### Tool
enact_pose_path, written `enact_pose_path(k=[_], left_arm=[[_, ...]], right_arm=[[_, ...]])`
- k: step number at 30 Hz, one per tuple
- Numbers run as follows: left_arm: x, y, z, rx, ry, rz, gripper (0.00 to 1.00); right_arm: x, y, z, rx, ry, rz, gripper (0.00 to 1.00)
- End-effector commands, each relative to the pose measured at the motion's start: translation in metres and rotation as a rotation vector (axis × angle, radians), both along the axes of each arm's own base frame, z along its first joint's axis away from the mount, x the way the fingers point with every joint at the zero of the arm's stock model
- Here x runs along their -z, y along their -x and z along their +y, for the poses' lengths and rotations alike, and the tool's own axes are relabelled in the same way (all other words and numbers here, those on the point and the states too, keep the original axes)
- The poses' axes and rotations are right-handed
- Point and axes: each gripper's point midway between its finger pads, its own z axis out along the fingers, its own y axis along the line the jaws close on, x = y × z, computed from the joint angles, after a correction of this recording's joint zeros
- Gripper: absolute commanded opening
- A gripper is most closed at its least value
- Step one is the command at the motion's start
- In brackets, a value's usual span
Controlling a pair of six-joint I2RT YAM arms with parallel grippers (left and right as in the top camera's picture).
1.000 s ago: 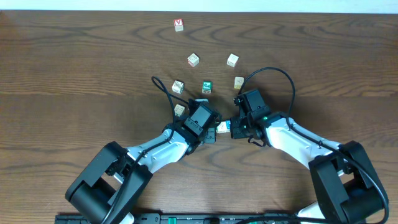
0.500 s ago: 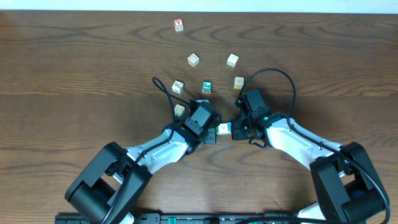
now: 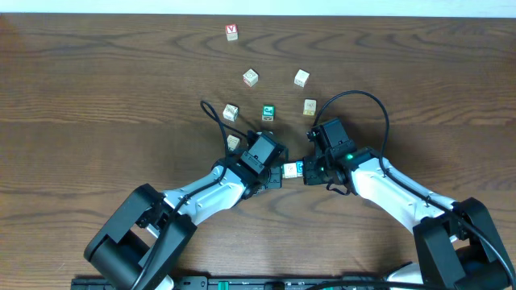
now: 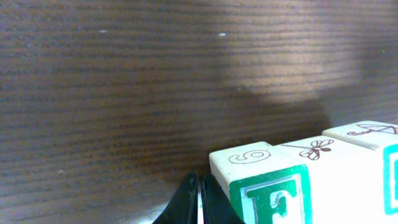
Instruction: Lift 3 blocks
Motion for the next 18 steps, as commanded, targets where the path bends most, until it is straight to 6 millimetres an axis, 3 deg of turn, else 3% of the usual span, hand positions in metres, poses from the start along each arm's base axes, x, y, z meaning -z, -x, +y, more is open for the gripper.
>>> enact_pose_path(k=[1,11,18], left_arm=[[-0.039,0.022,-0.069,0.202,0.210,0.037,0.07],[-0.041,0.022,-0.070,0.206,0.209,0.034,0.07],[-0.057,0.019,-0.067,0.220,0.216,-0.008,0.07]], right_arm=[[-0.032,0.026,0.066,-0.182,-0.264,0.048,0.01],[-0.028,0.028,0.060,-0.183,-0.234,0.054,0.01],[-0.028,0.028,0.060,-0.207,-0.227,0.044,0.01]])
